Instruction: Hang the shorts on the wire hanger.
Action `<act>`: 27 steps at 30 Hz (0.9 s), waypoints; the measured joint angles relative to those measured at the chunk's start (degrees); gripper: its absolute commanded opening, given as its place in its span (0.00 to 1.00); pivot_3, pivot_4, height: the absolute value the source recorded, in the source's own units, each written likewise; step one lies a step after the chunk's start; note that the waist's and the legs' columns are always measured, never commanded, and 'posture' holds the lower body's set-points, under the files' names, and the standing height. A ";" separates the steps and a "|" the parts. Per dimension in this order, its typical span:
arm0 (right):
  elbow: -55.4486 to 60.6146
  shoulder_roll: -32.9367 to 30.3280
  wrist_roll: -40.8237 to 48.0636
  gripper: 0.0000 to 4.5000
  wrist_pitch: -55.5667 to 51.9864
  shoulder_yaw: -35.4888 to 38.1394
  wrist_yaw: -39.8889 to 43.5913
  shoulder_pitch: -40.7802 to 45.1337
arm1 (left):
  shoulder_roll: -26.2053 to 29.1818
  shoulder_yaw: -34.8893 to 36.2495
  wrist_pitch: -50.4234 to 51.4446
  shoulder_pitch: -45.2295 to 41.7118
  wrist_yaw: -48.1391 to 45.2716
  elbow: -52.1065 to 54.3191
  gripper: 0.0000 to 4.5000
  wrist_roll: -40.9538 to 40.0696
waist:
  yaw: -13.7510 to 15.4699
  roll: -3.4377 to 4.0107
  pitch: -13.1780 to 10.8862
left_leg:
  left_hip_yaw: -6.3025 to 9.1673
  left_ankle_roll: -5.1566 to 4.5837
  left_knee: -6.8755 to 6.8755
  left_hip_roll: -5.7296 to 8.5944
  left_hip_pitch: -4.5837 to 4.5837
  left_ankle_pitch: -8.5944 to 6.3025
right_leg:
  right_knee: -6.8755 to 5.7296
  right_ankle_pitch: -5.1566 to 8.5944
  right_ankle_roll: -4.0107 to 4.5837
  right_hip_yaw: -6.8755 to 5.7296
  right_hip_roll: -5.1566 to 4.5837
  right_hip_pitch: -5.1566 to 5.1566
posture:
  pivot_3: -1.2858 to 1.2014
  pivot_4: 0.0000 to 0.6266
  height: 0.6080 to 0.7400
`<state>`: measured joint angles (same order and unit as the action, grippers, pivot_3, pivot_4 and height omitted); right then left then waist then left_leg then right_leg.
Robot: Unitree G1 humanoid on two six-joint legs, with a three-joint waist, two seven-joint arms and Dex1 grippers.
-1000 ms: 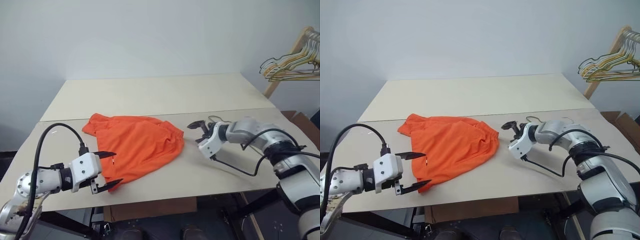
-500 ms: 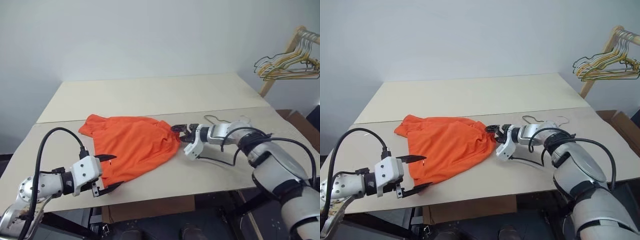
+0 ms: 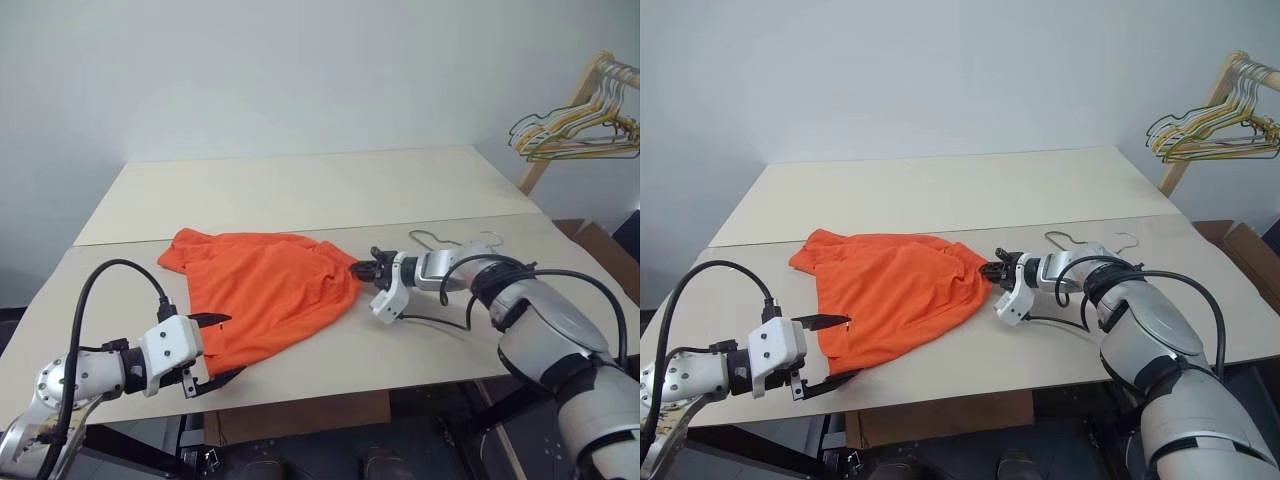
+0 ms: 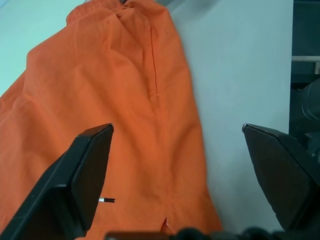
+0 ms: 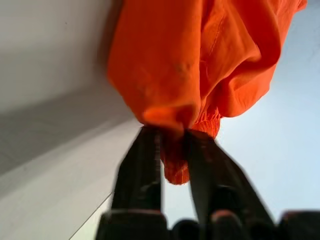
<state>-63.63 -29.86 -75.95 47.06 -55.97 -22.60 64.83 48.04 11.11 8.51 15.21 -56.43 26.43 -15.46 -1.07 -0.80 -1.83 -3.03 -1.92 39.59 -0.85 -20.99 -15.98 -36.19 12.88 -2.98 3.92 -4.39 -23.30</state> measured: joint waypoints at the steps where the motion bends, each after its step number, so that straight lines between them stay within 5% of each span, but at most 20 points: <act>1: 0.00 -0.01 0.27 0.01 0.07 0.00 0.04 0.00 | 0.01 0.00 -0.03 0.00 -0.09 -0.06 1.00 0.06 | -0.02 0.00 0.00 | 0.00 0.00 0.00 0.00 0.00 0.00 | 0.00 0.00 0.00 0.00 0.00 0.00 | 0.56 0.00 1.00; 7: 1.50 -2.58 8.45 0.01 6.70 3.17 8.53 -0.87 | 1.89 -0.20 -2.03 0.44 -2.42 -2.71 1.00 1.59 | -0.03 0.00 0.00 | 0.00 0.00 -0.01 0.00 0.00 0.00 | 0.06 0.00 -0.01 -0.02 0.00 0.02 | 0.56 0.00 1.00; 12: 6.78 -7.77 31.71 0.01 13.44 11.79 35.91 -7.29 | 5.18 -1.21 -4.79 0.97 -6.26 -7.17 1.00 3.21 | 0.06 -0.02 -0.01 | 0.03 -0.02 -0.05 -0.04 0.13 -0.01 | 0.19 0.00 -0.03 -0.08 -0.01 0.26 | 0.55 0.00 1.00; 18: 25.35 -12.03 50.47 0.01 2.57 17.13 60.91 -17.71 | 6.44 -4.59 -7.90 -3.83 -10.57 -15.31 1.00 4.58 | 0.04 -0.02 -0.01 | -0.01 -0.02 -0.06 -0.13 0.27 0.00 | 0.08 0.03 0.03 -0.07 0.03 0.29 | 0.53 0.00 1.00; 25: 38.16 -12.52 54.76 0.01 -8.95 22.85 68.63 -23.65 | 6.39 -8.94 -11.14 -11.24 -13.59 -24.69 1.00 5.79 | -0.16 -0.04 0.00 | -0.15 -0.02 -0.09 -0.13 0.18 -0.01 | 0.10 0.04 0.05 -0.05 0.01 0.16 | 0.52 0.00 1.00; 27: 40.04 -12.40 54.83 0.00 -11.25 23.84 69.19 -24.99 | 6.42 -10.23 -11.63 -12.46 -15.00 -26.40 0.87 6.37 | -0.32 -0.04 0.00 | -0.23 -0.02 -0.09 -0.11 0.14 -0.01 | 0.11 0.04 0.04 -0.05 -0.01 0.15 | 0.51 0.00 1.00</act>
<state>-23.59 -42.26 -21.12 35.81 -32.13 46.59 39.84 54.46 0.88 -3.12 2.75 -71.44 0.03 -9.08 -1.39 -0.84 -1.83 -3.26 -1.94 39.50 -0.96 -20.84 -15.99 -36.08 12.92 -2.94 3.87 -4.40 -23.16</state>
